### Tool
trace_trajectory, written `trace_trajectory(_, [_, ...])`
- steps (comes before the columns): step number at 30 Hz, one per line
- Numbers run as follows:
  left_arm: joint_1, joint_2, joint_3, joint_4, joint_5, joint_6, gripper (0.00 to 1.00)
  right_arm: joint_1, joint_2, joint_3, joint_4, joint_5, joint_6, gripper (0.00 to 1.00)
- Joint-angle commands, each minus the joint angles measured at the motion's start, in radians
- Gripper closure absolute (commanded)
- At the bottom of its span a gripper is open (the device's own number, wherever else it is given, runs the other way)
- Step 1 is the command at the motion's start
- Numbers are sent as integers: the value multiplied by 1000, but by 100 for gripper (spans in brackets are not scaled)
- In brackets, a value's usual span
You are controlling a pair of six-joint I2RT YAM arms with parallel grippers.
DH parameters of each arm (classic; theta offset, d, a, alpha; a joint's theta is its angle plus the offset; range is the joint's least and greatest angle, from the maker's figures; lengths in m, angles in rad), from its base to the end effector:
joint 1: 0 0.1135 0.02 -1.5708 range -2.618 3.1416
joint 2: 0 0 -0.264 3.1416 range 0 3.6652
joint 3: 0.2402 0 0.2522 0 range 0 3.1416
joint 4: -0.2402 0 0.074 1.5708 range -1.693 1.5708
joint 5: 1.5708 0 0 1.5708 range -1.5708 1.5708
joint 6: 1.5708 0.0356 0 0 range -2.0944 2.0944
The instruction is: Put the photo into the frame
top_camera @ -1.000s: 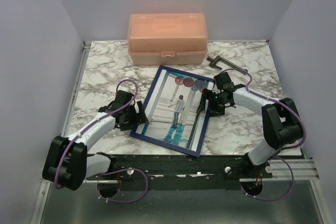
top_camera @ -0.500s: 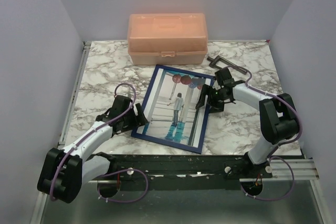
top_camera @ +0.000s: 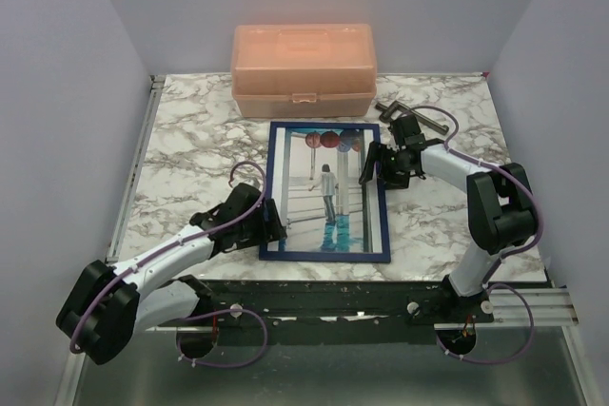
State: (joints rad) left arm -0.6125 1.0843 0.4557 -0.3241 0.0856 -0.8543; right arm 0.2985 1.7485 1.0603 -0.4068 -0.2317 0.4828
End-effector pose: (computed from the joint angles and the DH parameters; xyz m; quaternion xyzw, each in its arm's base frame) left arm 0.1565 -0.1137 0.1621 -0.1019 0.9464 -0.2337 0.1985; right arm 0.3261 0.1089 0.1675 0.0617 0.9637 0.1930 0.1737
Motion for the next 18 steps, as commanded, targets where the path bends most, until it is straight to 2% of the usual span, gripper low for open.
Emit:
trace_trajectory(1, [-66, 30, -58, 51, 159, -144, 23, 53, 23, -8, -17, -194, 54, 18])
trace_trajectory(9, [-66, 48, -10, -21, 94, -111, 13, 53, 0, -34, -23, -155, 52, 18])
trace_trajectory(14, [-61, -12, 42, -106, 5, -85, 7, 53, -54, -40, -50, -80, 39, 8])
trace_trajectory(18, [-9, -113, 65, -129, -12, -43, 5, 53, -155, -64, -52, -48, 41, 0])
